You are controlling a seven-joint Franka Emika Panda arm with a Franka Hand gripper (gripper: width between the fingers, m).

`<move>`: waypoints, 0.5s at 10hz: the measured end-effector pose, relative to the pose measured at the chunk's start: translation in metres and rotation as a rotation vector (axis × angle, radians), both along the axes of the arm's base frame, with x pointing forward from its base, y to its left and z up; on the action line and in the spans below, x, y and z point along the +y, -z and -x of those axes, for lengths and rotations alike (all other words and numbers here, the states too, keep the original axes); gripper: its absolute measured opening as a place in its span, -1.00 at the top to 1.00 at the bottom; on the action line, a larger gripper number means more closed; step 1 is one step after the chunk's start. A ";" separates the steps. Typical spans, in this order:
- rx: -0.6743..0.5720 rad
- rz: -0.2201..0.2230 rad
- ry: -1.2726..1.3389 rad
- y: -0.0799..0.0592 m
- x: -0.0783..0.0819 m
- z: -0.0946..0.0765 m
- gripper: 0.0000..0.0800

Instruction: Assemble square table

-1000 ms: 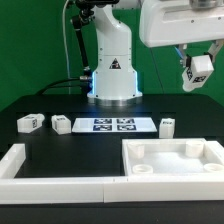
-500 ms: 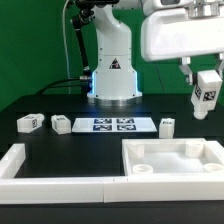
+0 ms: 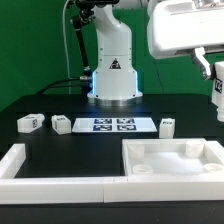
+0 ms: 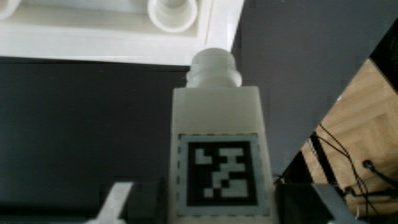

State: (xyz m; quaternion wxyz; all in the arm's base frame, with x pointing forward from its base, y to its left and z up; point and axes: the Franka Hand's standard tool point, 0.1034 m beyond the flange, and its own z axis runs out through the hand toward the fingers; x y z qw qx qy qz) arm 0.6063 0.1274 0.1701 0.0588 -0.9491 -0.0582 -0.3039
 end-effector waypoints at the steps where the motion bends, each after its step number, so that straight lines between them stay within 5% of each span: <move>1: -0.012 0.010 -0.014 0.005 0.000 0.003 0.27; 3: -0.038 0.065 -0.048 0.032 -0.015 0.010 0.27; 5: -0.049 0.085 -0.051 0.036 -0.025 -0.003 0.27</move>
Offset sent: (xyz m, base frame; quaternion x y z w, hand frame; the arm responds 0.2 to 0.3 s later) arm 0.0289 -0.0301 -0.0051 -0.0460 0.0451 -0.0573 0.9963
